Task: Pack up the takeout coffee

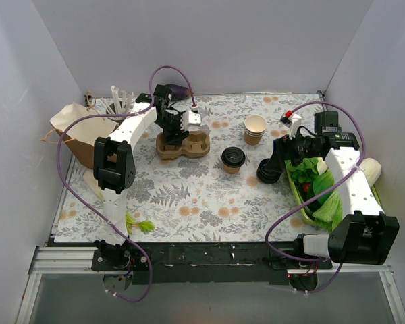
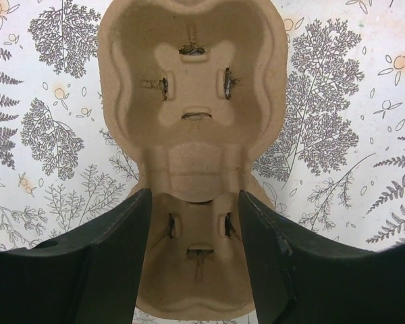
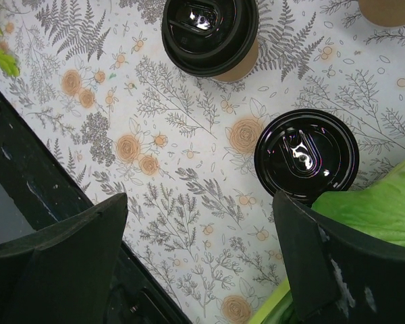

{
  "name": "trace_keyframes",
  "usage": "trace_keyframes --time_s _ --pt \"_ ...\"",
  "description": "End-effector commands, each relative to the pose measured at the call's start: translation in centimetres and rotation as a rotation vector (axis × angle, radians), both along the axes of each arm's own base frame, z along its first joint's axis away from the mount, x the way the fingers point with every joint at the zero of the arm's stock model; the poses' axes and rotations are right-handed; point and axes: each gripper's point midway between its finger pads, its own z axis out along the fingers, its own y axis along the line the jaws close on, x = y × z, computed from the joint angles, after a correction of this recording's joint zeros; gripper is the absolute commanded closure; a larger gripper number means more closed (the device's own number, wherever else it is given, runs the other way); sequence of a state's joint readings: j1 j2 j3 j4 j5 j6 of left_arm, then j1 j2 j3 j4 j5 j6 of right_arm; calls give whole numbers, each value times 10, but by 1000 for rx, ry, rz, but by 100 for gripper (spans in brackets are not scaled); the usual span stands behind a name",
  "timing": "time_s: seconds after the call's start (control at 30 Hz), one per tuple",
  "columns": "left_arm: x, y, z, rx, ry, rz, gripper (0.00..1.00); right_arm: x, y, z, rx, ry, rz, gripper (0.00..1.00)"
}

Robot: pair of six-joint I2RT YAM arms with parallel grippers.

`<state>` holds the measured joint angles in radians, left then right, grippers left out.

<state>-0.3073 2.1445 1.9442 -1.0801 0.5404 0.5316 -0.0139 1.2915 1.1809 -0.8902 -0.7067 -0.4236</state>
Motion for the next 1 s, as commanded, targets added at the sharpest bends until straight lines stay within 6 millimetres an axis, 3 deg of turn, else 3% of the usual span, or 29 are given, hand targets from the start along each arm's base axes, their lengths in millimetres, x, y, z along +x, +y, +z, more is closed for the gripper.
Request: trace_keyframes --time_s 0.0,0.77,0.97 --pt "2 -3 9 -20 -36 -49 47 -2 0 7 5 -44 10 5" --pt "10 0 -14 18 -16 -41 53 3 -1 -2 2 -18 3 5" --pt "11 2 -12 30 -19 -41 66 3 -2 -4 -3 -15 0 4"
